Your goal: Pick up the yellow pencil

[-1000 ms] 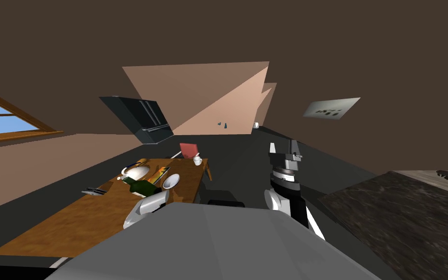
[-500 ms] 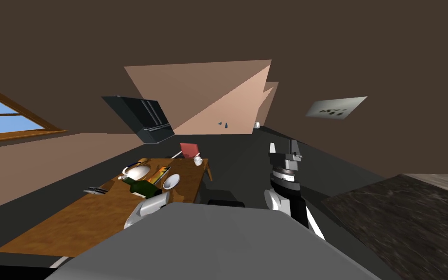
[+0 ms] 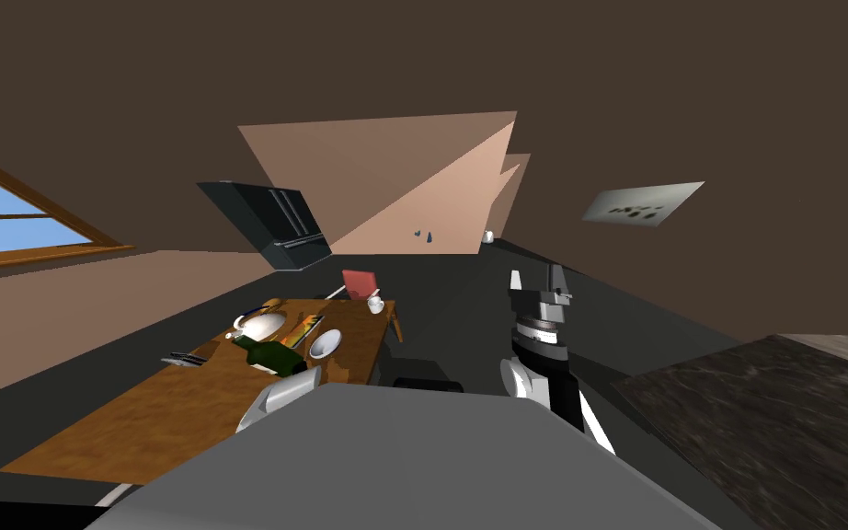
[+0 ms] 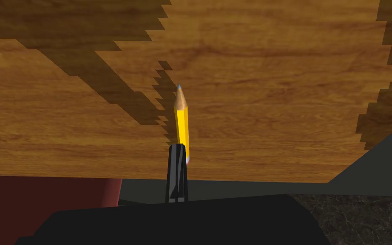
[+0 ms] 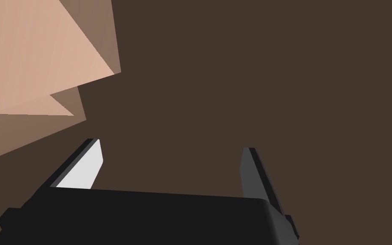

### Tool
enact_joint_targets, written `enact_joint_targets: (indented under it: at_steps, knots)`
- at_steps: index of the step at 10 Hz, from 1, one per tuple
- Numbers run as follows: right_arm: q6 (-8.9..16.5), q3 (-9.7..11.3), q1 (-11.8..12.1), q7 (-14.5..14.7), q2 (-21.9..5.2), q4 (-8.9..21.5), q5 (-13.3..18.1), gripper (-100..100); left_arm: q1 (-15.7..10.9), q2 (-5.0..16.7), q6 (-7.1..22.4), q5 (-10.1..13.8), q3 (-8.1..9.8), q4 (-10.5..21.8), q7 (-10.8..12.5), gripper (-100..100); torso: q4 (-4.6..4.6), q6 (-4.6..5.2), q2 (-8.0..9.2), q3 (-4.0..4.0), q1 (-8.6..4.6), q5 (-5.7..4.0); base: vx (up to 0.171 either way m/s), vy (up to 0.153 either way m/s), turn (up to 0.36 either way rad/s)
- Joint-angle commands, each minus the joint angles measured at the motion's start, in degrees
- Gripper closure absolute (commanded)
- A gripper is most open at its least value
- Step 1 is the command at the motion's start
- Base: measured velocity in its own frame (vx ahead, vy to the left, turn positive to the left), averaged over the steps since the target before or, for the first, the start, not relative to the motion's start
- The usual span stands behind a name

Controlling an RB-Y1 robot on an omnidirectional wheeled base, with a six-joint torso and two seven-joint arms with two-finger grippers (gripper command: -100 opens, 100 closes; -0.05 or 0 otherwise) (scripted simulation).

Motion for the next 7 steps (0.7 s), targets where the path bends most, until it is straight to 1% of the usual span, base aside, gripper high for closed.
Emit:
enact_joint_targets:
  at_steps: [1,3,4,5,7]
  knots:
    - [0.0,0.0,0.0,0.0,0.0,0.0,0.0,0,0.0,0.0,0.0,0.0,0.0,0.0,0.0,100,0.0,0.0,0.0,0.0,0.0,0.0,0.0,0.0,0.0]
    - [0.0,0.0,0.0,0.0,0.0,0.0,0.0,0,0.0,0.0,0.0,0.0,0.0,0.0,0.0,100,0.0,0.0,0.01,0.0,0.0,0.0,0.0,0.0,0.0]
    - [0.0,0.0,0.0,0.0,0.0,0.0,0.0,0,0.0,0.0,0.0,0.0,0.0,0.0,0.0,0,0.0,0.0,0.01,0.01,0.0,0.0,0.0,0.0,0.0]
    - [0.0,0.0,0.0,0.0,0.0,0.0,0.0,0,-0.64,2.06,0.57,-0.48,0.3,-1.38,-0.31,-100,0.0,0.0,0.01,0.01,0.0,0.0,0.007,-0.058,-0.007]
    - [0.0,0.01,0.0,0.0,0.01,0.0,0.0,0,-1.07,3.46,0.81,-0.88,0.34,-2.28,-0.57,-100,-0.01,0.01,-0.05,-0.02,-0.31,-0.07,0.009,-0.09,0.004]
